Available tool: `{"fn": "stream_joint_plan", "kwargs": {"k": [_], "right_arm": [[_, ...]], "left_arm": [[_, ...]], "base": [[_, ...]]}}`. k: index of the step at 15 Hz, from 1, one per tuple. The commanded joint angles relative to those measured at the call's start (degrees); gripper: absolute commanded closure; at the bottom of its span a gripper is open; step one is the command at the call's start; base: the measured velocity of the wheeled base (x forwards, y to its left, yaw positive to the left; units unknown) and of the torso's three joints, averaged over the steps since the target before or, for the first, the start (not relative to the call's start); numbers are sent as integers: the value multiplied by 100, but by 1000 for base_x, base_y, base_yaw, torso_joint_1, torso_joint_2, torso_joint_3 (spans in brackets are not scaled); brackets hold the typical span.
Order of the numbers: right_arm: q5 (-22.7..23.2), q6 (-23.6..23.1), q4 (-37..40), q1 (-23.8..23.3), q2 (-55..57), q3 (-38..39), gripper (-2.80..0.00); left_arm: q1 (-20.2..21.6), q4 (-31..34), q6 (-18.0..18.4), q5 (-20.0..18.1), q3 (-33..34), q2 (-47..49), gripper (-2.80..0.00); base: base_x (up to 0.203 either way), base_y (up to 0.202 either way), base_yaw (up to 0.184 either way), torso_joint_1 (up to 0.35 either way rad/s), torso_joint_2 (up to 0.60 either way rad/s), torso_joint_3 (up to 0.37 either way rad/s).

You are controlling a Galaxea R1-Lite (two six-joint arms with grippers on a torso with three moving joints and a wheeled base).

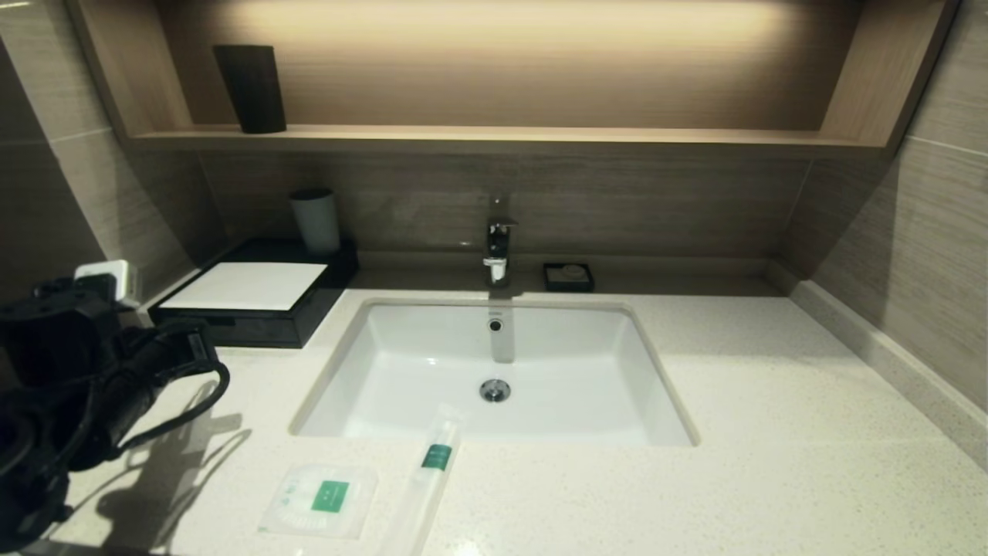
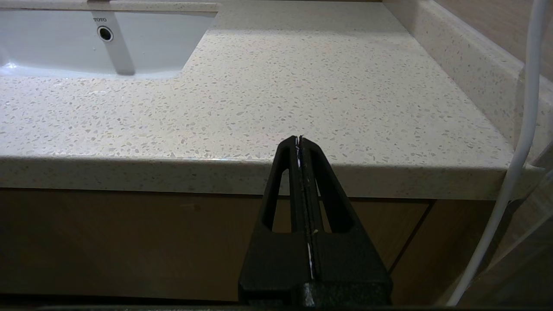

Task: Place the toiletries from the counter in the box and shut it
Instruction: Open the drawer

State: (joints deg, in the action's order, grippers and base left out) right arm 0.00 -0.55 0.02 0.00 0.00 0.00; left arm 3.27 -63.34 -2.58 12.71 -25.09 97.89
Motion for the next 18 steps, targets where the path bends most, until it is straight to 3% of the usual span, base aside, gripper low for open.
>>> {"fn": "stream_joint_plan", "kwargs": {"k": [1, 6, 10, 18], "right_arm": [[0, 2, -2, 0, 0, 0, 0], [0, -5, -2, 0, -6, 0, 0], [0, 1, -2, 0, 0, 0, 0], [0, 2, -2, 0, 0, 0, 0]], "left_arm": [[-1, -38, -5, 12, -2, 78, 0], [7, -180, -6, 31, 28, 548, 0], [7, -1301, 43, 73, 167, 1036, 0], [72, -1400, 74, 188, 250, 978, 0]], "base": [[0, 0, 0, 0, 0, 0], [0, 0, 0, 0, 0, 0], [0, 0, 0, 0, 0, 0], [0, 0, 0, 0, 0, 0]]}}
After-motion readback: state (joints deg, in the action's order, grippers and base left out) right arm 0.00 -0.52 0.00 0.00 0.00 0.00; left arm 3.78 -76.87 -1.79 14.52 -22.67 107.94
